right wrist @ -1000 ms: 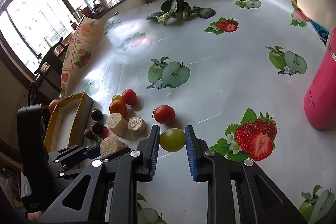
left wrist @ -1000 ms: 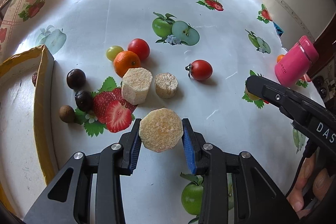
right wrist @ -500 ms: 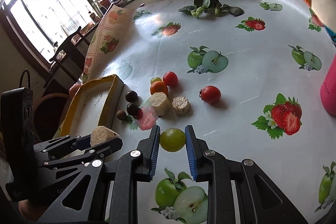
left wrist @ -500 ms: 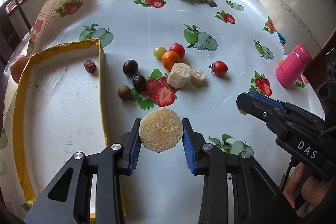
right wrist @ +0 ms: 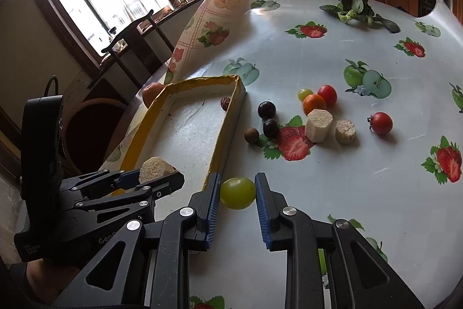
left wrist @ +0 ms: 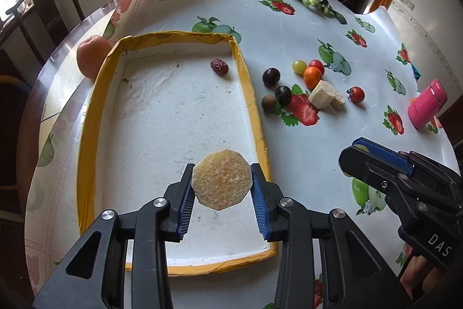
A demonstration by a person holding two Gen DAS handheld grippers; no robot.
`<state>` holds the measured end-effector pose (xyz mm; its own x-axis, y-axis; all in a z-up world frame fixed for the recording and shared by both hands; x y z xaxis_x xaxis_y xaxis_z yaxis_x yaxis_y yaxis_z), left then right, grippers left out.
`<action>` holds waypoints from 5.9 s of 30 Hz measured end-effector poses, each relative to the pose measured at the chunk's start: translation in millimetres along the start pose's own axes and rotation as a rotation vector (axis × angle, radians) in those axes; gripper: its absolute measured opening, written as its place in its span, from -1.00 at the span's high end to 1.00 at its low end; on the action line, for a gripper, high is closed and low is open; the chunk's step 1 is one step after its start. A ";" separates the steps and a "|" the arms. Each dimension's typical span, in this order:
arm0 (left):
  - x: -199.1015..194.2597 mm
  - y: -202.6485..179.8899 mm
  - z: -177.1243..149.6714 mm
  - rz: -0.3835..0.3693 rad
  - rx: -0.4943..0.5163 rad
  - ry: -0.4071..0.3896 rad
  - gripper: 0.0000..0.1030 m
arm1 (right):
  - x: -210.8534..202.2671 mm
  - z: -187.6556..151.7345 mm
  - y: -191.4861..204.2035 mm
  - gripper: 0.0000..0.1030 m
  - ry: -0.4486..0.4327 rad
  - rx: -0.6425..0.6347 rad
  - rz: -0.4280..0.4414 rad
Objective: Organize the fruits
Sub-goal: 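Carry the grape and slice into the tray and open both tools, then grasp the red cherry tomato with the right tool while the left tool grasps another beige slice, then carry the tomato and slice into the tray and open both tools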
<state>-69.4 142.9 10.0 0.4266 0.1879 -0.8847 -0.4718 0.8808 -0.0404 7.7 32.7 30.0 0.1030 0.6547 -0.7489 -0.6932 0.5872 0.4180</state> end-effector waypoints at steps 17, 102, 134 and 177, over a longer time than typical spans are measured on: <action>23.5 73.3 -34.1 0.076 -0.100 0.075 0.34 | 87.2 -23.1 85.0 0.52 0.158 -0.187 0.005; 102.0 -134.3 86.4 -0.089 0.069 0.096 -0.22 | 35.5 54.6 -200.9 0.18 0.002 0.177 -0.269; 61.2 -127.6 68.7 -0.151 0.090 0.053 0.39 | -11.8 35.6 -159.4 0.40 -0.077 0.186 -0.194; 11.7 37.0 19.7 0.001 -0.106 0.030 0.39 | 18.2 0.3 36.4 0.40 -0.009 -0.049 0.004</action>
<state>-66.7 186.2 7.3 0.4032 0.1741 -0.8984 -0.5518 0.8294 -0.0869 -15.5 66.1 31.7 0.1063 0.6616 -0.7423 -0.7275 0.5606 0.3955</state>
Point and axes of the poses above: each gripper's, at about its wrist camera, not at the fingertips, and x roughly the way its jaws point, y to its left, z to its top, the point moved 6 cm from there along x, roughly the way its jaws point, and after that the axes turned 5 degrees about x, right-handed, at the moved point
